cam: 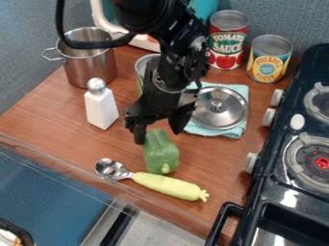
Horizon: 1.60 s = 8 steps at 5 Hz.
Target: Put green thing to the pot
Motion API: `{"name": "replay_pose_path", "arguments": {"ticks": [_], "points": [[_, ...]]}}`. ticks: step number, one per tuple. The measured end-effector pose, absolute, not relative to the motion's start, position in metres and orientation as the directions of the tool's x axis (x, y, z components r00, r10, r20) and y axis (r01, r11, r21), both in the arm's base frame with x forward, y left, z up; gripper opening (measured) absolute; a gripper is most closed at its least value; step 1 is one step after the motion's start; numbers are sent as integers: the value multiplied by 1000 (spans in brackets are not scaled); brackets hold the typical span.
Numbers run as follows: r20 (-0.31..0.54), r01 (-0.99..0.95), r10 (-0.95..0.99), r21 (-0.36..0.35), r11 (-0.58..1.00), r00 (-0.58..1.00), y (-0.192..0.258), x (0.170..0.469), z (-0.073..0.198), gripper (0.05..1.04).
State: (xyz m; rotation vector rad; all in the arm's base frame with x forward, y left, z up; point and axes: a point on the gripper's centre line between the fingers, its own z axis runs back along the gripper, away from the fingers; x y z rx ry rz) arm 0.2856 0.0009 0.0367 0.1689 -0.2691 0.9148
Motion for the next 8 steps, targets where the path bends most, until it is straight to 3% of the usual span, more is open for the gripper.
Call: {"name": "replay_pose_path", "arguments": {"ticks": [3, 4, 5, 6, 8], "points": [[231, -833, 815, -33, 552, 531, -3, 279, 26, 1001], [218, -836, 823, -48, 546, 525, -5, 279, 25, 942], [231, -834, 817, -43, 551, 528, -3, 279, 26, 780], [271, -801, 788, -87, 592, 553, -2, 283, 51, 779], [275, -741, 787, -271, 615, 553, -11, 290, 124, 779]]}}
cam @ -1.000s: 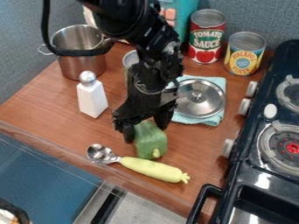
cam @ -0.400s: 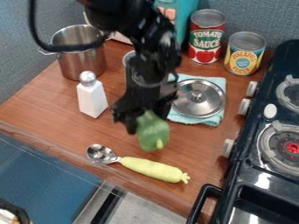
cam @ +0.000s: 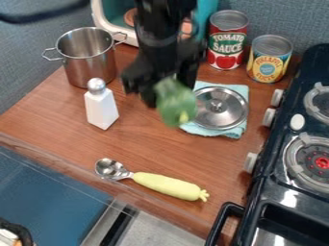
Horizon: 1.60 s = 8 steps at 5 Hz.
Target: Put green thing to the pot
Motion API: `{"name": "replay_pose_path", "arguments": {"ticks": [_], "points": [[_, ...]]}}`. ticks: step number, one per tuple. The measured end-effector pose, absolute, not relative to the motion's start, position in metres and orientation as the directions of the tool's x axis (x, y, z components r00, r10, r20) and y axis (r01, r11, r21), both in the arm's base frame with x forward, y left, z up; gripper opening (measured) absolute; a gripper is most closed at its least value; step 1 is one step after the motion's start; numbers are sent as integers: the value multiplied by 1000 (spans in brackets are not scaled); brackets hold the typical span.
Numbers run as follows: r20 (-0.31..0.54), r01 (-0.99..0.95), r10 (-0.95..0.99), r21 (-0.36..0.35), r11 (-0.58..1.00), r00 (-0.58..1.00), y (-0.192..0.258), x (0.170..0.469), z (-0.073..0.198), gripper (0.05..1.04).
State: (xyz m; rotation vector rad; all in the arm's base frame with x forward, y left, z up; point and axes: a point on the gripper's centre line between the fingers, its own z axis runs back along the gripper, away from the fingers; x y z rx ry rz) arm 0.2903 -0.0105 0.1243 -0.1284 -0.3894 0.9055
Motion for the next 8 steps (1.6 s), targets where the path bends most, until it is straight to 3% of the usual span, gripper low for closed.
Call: {"name": "replay_pose_path", "arguments": {"ticks": [1, 3, 6, 8], "points": [[261, -719, 807, -366, 591, 530, 1, 289, 167, 779], [283, -746, 847, -403, 531, 450, 70, 288, 200, 779], [339, -784, 809, -245, 570, 481, 138, 326, 179, 779], [329, -831, 843, -225, 508, 426, 171, 344, 162, 779]]}}
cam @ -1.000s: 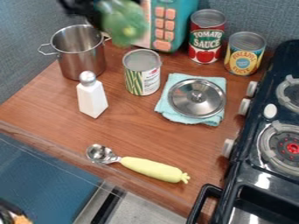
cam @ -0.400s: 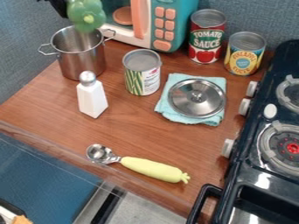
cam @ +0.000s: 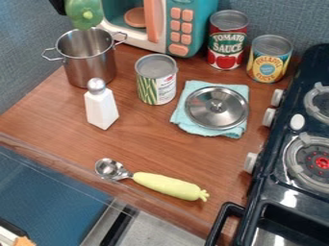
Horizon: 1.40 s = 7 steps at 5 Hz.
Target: Put green thing to the pot
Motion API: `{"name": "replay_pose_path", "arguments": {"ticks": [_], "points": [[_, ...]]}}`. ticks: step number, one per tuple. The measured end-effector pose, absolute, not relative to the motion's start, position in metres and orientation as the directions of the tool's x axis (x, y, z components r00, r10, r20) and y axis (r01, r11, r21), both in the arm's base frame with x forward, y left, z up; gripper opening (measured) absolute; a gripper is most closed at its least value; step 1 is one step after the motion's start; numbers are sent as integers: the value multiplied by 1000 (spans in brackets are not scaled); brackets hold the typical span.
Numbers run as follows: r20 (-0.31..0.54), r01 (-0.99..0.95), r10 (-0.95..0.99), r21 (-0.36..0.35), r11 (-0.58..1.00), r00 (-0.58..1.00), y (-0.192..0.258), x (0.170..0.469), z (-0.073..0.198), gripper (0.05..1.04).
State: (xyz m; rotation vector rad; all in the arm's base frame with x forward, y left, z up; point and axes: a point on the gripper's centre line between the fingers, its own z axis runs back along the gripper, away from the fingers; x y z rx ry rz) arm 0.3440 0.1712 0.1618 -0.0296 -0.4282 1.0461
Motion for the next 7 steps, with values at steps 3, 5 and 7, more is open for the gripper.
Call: {"name": "replay_pose_path", "arguments": {"ticks": [3, 5, 7], "points": [[336, -866, 853, -166, 471, 399, 204, 361, 132, 779], [334, -886, 865, -148, 440, 374, 223, 372, 118, 779], [337, -905, 877, -133, 405, 343, 234, 370, 103, 779]]}}
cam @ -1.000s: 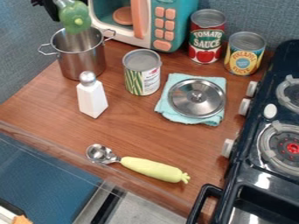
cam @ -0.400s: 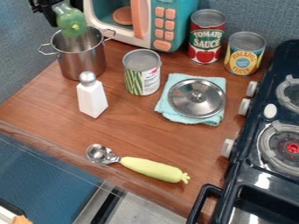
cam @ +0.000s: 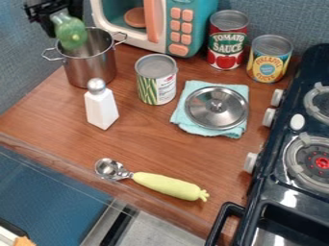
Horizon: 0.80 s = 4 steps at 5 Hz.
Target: Put green thing to the pot
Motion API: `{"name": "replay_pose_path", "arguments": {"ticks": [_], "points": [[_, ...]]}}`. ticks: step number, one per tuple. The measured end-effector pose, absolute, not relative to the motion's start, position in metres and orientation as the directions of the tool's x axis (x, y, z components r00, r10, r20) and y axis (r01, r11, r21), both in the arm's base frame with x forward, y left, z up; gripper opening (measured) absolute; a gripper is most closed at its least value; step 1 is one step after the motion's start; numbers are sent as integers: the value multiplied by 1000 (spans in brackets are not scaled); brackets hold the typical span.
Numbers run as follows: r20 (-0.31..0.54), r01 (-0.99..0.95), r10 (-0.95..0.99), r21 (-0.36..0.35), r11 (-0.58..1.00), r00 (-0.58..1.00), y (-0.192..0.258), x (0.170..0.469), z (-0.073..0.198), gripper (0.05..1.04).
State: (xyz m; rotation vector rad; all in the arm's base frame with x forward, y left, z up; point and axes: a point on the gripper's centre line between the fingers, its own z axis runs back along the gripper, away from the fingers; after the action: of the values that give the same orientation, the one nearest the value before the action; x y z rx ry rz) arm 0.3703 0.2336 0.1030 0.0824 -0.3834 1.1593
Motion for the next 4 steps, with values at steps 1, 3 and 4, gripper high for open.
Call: {"name": "replay_pose_path", "arguments": {"ticks": [1, 3, 4], "points": [[342, -908, 879, -134, 396, 332, 233, 374, 95, 779], [342, -912, 887, -158, 379, 309, 223, 384, 88, 779], [333, -912, 892, -165, 375, 306, 218, 385, 85, 845]]}}
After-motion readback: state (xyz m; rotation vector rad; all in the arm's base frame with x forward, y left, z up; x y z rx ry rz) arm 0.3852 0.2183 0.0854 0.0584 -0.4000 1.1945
